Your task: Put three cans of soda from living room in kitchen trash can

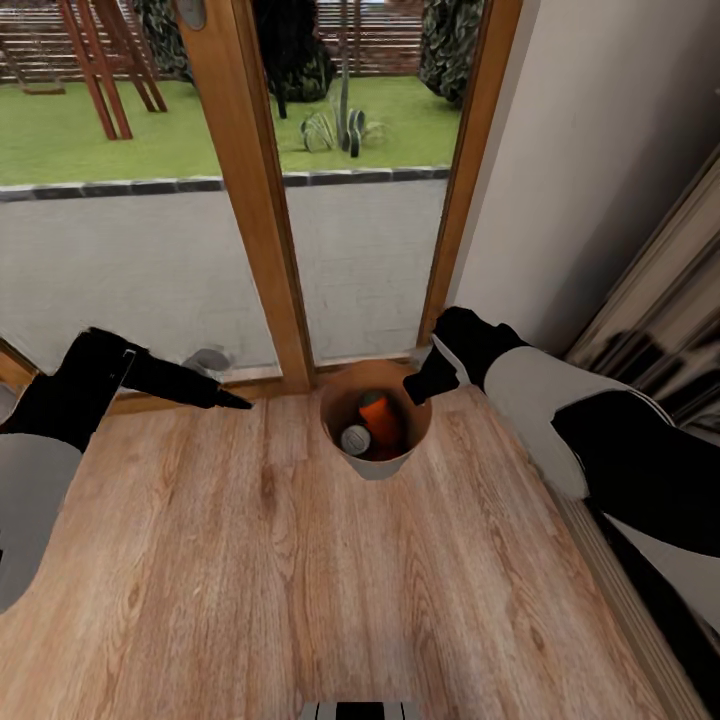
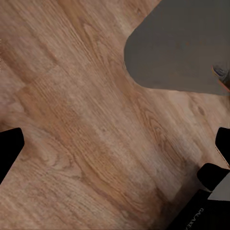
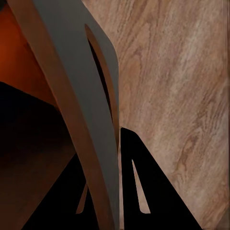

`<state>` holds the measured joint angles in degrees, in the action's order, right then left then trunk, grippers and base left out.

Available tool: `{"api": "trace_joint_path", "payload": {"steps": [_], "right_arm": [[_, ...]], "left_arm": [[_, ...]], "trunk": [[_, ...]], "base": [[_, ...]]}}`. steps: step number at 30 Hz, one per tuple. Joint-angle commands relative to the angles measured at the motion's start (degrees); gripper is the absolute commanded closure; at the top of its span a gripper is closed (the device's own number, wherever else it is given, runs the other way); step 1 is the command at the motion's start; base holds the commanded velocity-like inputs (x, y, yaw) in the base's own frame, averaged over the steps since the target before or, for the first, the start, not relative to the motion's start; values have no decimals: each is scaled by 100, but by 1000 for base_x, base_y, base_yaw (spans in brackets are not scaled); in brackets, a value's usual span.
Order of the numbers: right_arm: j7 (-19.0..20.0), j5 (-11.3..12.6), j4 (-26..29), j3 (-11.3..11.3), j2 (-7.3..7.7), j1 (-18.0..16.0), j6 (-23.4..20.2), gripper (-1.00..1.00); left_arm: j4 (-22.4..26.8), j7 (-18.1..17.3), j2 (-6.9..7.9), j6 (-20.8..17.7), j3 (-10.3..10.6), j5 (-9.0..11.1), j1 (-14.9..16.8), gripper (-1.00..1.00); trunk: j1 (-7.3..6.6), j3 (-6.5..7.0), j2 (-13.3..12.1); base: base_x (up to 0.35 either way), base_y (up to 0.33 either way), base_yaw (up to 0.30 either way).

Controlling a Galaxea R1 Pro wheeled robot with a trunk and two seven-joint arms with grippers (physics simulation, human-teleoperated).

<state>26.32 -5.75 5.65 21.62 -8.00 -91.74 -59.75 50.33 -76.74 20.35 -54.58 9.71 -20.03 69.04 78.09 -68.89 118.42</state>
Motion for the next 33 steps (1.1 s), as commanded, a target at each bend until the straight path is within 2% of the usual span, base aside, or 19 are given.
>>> {"api": "trace_joint_path", "payload": {"steps": [1,3,4,5,10,11,16,23,25,27,31,33], "right_arm": [[40,134,-5,-106,27,-2,-25,100],[40,135,-21,-163,177,21,-25,100],[40,135,-24,-177,250,51,-25,100],[43,135,-22,-192,404,132,-25,100],[64,135,-17,-261,645,325,-25,100],[58,135,-9,-366,759,458,-25,100],[43,135,-4,-499,912,638,-25,100],[40,135,-9,-531,1002,718,-25,100],[40,135,-6,-558,1003,734,-25,100],[38,135,-8,-726,1007,746,-25,100],[35,135,20,-987,1023,823,-25,100],[33,135,31,-1024,1030,874,-25,100]], "left_arm": [[-1,26,6,126,-164,2,-107,-100],[-4,297,13,608,-842,-18,-506,-100],[-20,426,11,713,-995,-23,-622,-100],[-122,683,2,865,-1157,-8,-799,-100],[-401,1179,-21,1223,-1254,5,-966,-100],[-554,1465,-34,1438,-1274,16,-1026,-100],[-646,1671,-89,1742,-1296,61,-1110,-100],[-662,2034,-317,2159,-1326,320,-1284,-100],[-668,2103,-365,2429,-1329,575,-1339,-100],[-659,2135,-386,2594,-1326,819,-1463,-100],[-612,2226,-401,2668,-1327,964,-1602,-100],[-624,2247,-401,2674,-1329,980,-1621,-100]], "trunk": [[-1,1,0],[-1,1,0],[-1,1,0],[-1,1,0],[-1,1,0],[-1,1,0],[21,-17,40],[175,-142,321],[219,-178,401],[263,-214,482],[350,-286,642],[394,-322,722]], "base": [[0,0,0],[0,0,0],[0,0,0],[0,0,0],[0,0,0],[0,0,0],[0,0,0],[0,0,0],[0,0,0],[0,0,0],[0,0,0],[0,0,0]]}}
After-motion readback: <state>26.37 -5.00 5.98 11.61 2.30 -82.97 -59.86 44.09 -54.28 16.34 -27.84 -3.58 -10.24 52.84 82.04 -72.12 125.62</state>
